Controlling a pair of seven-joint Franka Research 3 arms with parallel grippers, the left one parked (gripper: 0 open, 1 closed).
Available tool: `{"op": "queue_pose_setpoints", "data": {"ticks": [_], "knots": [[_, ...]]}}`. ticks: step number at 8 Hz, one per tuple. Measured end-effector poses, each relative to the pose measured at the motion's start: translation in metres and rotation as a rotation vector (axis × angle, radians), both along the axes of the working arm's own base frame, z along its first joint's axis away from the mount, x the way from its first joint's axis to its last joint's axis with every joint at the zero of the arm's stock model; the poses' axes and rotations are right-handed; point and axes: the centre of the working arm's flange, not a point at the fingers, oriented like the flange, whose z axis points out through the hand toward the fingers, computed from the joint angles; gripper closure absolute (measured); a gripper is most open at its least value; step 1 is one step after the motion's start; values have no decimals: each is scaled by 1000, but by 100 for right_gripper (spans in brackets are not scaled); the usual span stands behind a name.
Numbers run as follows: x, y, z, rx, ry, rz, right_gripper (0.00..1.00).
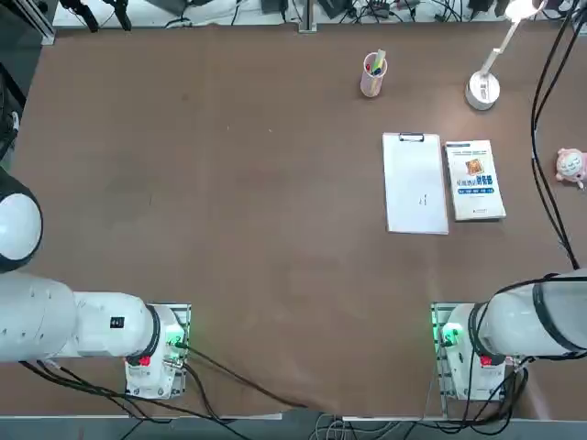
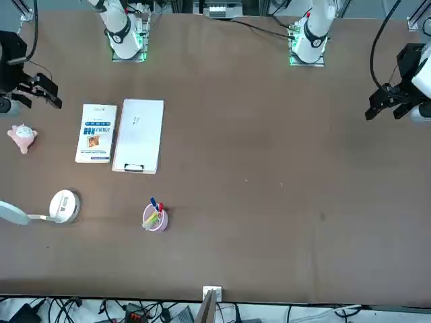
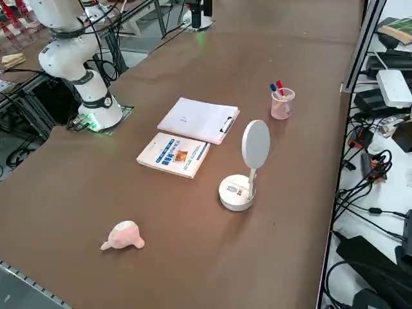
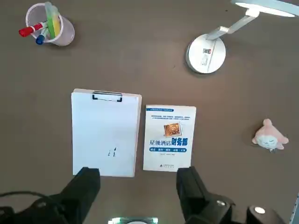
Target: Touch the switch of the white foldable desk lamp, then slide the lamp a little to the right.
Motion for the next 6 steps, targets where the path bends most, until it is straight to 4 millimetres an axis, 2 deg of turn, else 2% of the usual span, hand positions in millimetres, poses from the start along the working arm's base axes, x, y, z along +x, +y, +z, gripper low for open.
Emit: {"op": "queue_pose_setpoints", "data": {"ticks": [3, 4, 5, 6], "knots": [[6, -1, -11, -1, 19, -1, 1], [10, -2, -20, -8, 33, 4, 4], [17, -5, -31, -29, 49, 23, 17], [23, -7, -42, -46, 63, 40, 18]]}}
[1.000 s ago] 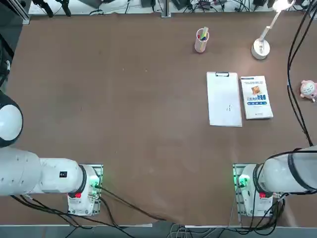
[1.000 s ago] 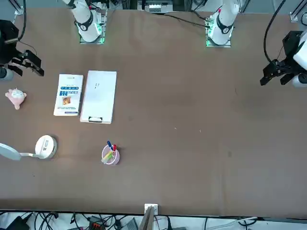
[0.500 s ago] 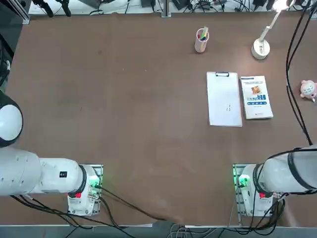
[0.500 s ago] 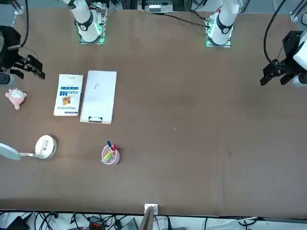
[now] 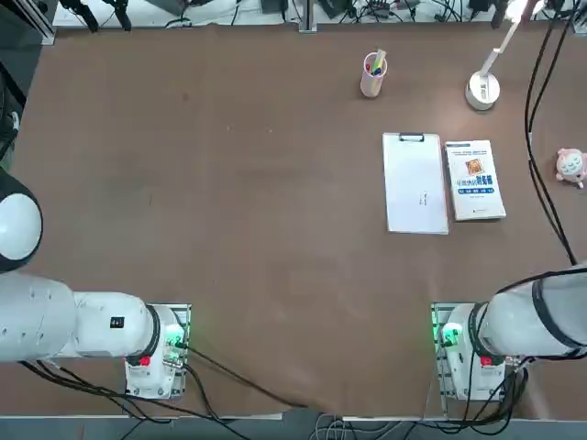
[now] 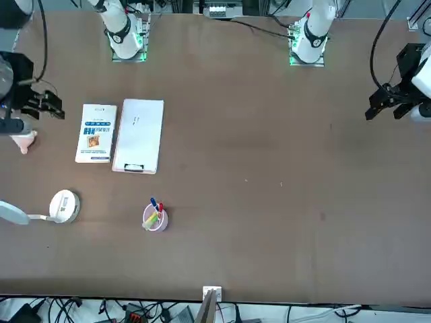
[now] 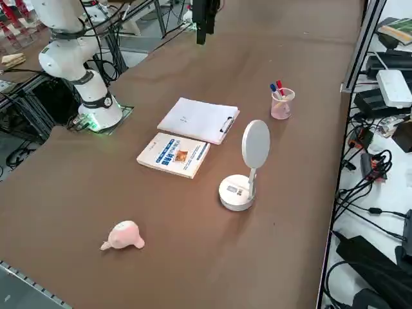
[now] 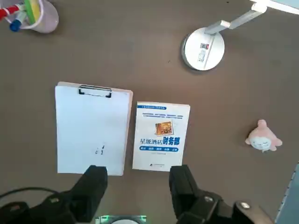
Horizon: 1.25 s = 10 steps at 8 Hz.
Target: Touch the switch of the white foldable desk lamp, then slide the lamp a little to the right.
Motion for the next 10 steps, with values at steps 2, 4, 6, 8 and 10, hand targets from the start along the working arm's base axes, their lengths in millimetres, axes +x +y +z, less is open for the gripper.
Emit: {"op": "queue_pose_setpoints", "data": {"ticks": [2, 4, 6, 8, 10], "knots": [[11, -1, -18, -16, 10, 6, 11], [29, -6, -52, -75, 22, 4, 2], [47, -7, -99, -112, 22, 1, 1], [54, -7, -141, -151, -11, -29, 1], [55, -8, -184, -234, -71, -8, 1]]}}
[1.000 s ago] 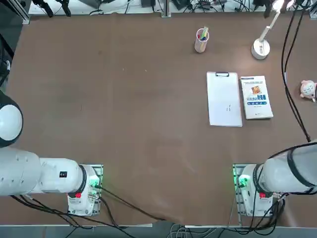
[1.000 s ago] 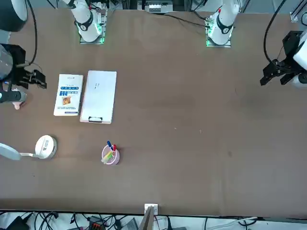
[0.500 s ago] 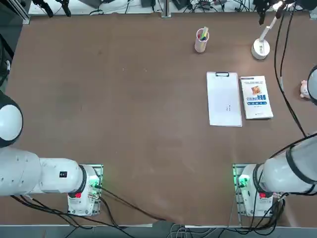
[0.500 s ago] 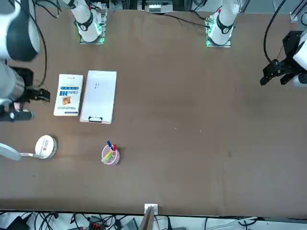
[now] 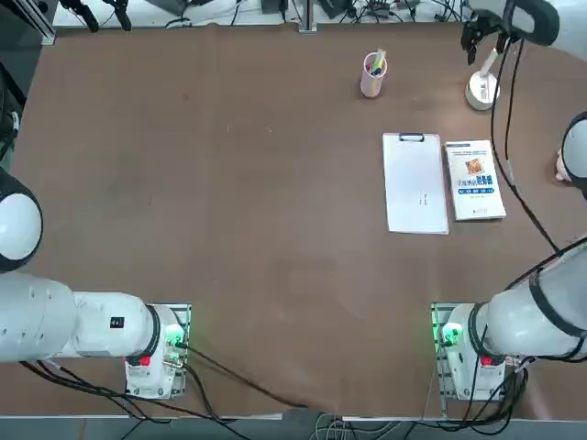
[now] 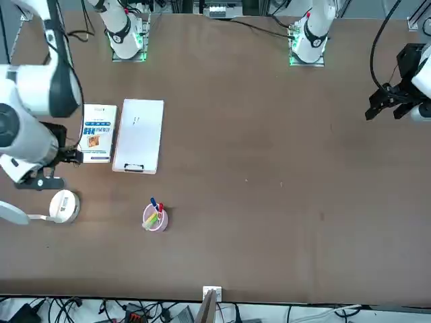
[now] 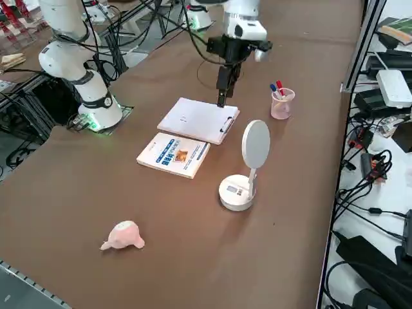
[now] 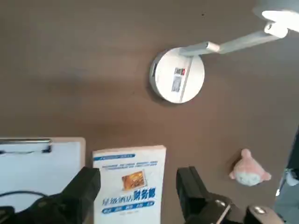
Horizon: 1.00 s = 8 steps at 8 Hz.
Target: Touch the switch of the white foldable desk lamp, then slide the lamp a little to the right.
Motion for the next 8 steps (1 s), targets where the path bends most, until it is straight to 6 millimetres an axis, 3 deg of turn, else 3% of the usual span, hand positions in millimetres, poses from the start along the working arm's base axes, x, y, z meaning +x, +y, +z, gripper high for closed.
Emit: {"op": "queue_pose_setpoints", "data": {"ticks": [5, 8], "knots": [[-7, -5, -76, -108, -46, 159, 1], [2, -28, -127, -99, -66, 195, 1]]}}
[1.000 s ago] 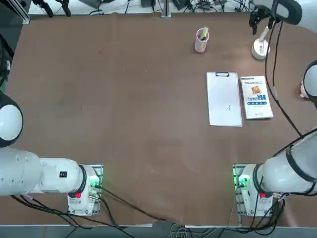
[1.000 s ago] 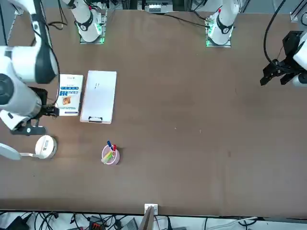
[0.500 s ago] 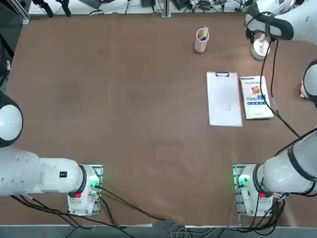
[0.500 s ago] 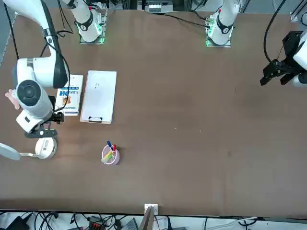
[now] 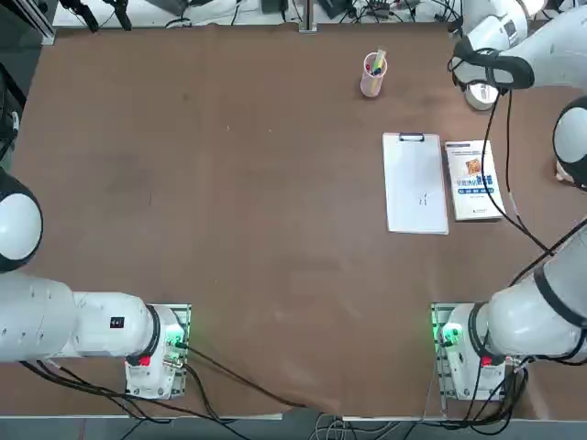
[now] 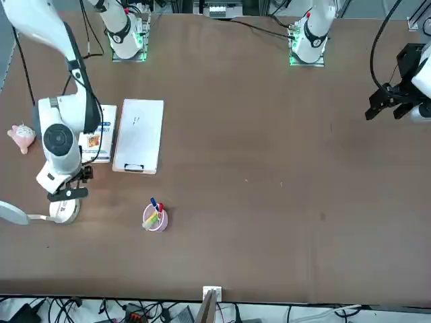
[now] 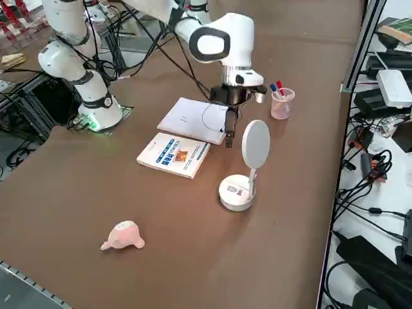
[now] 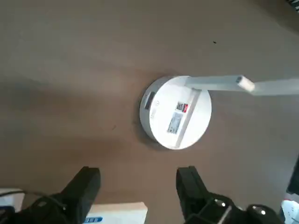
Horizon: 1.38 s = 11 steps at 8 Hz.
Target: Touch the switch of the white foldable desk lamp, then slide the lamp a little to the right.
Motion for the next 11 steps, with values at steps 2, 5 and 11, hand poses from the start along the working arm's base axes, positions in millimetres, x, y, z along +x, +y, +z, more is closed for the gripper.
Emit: {"op": "queue_pose_setpoints", "data": {"ticks": [2, 5, 11], "knots": [[3, -13, -25, -8, -6, 34, 1], [8, -26, -53, 35, -52, 70, 1], [8, -45, -79, 39, -79, 127, 1]]}}
